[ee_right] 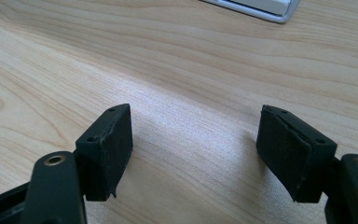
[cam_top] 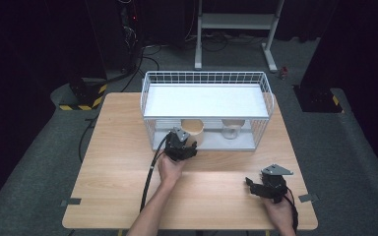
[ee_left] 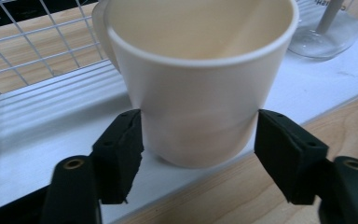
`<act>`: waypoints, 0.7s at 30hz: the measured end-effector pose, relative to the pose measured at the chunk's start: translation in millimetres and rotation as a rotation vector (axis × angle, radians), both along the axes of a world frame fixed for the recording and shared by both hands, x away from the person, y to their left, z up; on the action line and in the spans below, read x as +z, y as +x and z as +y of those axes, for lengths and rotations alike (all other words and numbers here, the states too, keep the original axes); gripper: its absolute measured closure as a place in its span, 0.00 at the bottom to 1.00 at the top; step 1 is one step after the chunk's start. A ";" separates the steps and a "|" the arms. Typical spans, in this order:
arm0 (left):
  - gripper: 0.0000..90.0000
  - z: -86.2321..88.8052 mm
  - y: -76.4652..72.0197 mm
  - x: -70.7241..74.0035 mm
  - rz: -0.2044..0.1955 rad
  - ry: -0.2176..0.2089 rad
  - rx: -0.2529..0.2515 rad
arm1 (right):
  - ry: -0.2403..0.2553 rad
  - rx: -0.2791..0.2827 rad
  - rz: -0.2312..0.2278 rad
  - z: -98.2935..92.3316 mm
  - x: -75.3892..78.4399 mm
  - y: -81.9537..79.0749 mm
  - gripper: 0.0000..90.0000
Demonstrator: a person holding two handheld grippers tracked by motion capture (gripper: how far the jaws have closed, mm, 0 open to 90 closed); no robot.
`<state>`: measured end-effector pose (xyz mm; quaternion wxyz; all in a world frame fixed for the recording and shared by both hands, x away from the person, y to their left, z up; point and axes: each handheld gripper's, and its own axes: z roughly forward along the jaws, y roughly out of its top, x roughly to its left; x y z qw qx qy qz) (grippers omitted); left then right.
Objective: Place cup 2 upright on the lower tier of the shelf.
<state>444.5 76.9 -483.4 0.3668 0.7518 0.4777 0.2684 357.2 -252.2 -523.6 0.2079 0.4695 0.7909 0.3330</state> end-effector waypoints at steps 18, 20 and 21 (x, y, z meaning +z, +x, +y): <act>0.58 -7.1 16.4 -4.5 0.025 0.038 0.042 | 0.003 -0.003 0.002 0.3 0.1 -0.1 0.30; 0.60 -7.6 18.8 -4.6 0.038 0.032 0.041 | 0.003 -0.004 0.002 0.3 0.1 -0.1 0.30; 0.61 -7.7 19.4 -4.8 0.036 0.030 0.043 | 0.002 -0.003 0.001 0.3 0.1 -0.1 0.30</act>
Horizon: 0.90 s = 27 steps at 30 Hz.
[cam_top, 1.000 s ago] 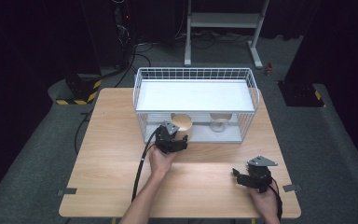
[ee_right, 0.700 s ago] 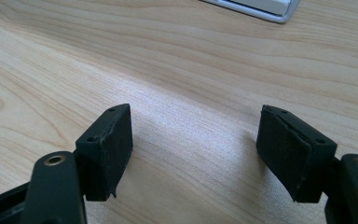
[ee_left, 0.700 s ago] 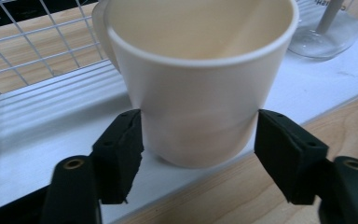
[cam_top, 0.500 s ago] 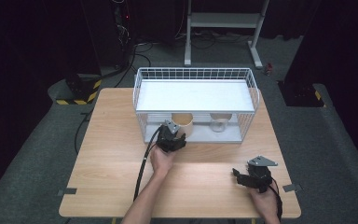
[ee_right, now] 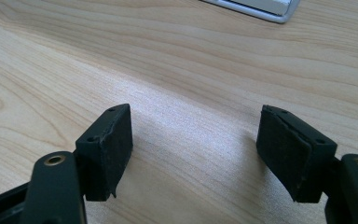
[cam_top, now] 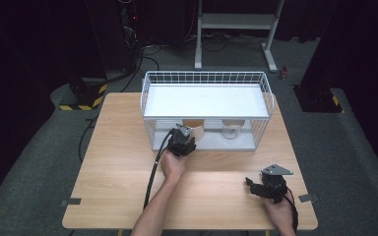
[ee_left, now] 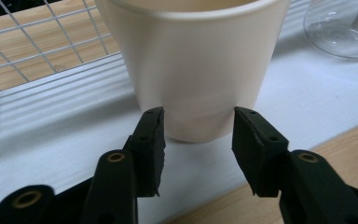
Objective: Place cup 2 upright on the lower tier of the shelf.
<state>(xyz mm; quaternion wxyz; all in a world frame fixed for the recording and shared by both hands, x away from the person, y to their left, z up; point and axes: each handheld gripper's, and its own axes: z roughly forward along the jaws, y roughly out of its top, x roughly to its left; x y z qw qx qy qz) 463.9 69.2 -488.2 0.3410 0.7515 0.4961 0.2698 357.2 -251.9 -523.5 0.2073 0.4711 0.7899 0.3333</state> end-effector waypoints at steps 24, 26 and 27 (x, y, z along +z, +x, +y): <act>0.54 7.5 -4.6 3.5 -0.003 -0.054 -0.041 | 0.002 -0.003 0.002 0.2 0.0 -0.2 0.30; 0.51 9.5 -7.8 4.8 0.002 -0.077 -0.050 | 0.000 0.000 0.000 0.0 0.0 0.0 0.30; 0.49 10.9 -9.2 5.8 -0.002 -0.078 -0.056 | 0.002 -0.002 0.002 0.2 0.0 -0.2 0.30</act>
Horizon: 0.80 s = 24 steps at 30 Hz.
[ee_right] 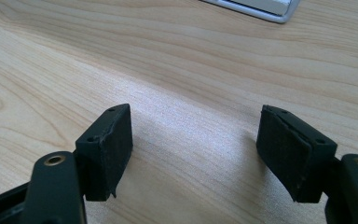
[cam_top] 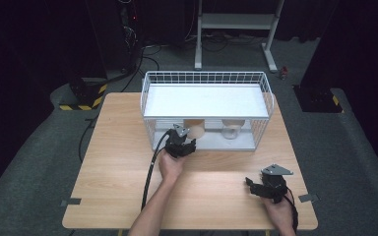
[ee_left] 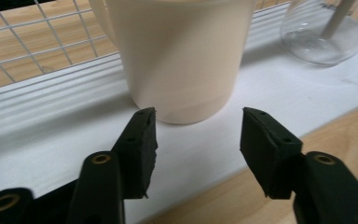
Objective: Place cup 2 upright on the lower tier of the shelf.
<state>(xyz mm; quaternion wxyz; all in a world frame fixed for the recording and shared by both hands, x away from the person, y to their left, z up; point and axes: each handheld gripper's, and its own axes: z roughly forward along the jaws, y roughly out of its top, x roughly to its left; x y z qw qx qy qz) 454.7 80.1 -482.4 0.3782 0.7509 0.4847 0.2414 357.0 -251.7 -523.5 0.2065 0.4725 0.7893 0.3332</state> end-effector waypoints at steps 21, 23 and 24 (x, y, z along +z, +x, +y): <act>0.42 22.6 -31.5 19.0 -0.040 -0.028 -0.028 | 0.000 0.000 0.000 0.0 0.0 0.0 0.30; 0.42 26.6 -35.7 20.4 -0.041 -0.026 -0.027 | -0.001 0.002 -0.002 -0.2 0.0 0.2 0.30; 0.42 28.9 -37.0 20.9 -0.043 -0.022 -0.027 | 0.000 -0.001 0.000 0.0 0.0 0.0 0.30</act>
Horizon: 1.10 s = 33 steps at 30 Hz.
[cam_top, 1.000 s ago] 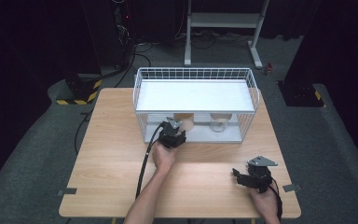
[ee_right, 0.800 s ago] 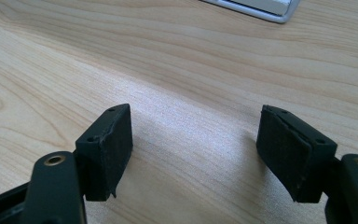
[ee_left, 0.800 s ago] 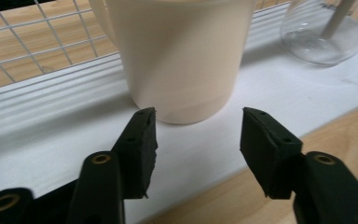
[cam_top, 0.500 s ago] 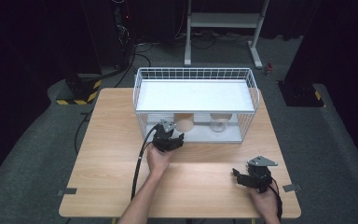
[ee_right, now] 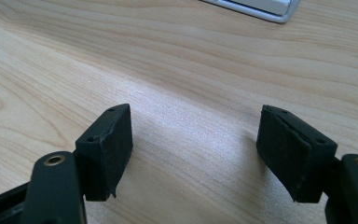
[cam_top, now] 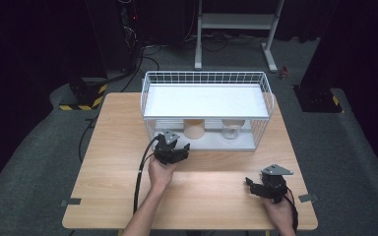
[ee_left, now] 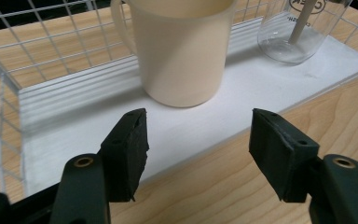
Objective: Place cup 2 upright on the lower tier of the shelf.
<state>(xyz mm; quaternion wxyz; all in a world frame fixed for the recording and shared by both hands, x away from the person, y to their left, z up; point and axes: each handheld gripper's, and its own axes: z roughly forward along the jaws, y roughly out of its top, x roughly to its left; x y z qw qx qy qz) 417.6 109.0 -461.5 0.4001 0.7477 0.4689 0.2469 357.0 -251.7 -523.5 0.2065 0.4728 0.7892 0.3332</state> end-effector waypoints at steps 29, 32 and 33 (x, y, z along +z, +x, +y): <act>0.37 35.6 -34.5 6.9 -0.007 -0.030 0.024 | -0.002 0.002 -0.002 -0.2 0.0 0.2 0.30; 0.36 38.8 -37.3 6.3 -0.003 -0.035 0.024 | 0.000 0.000 0.000 0.0 0.0 0.0 0.30; 0.36 39.1 -37.9 5.8 -0.001 -0.036 0.026 | -0.001 0.002 -0.001 -0.1 0.0 0.1 0.30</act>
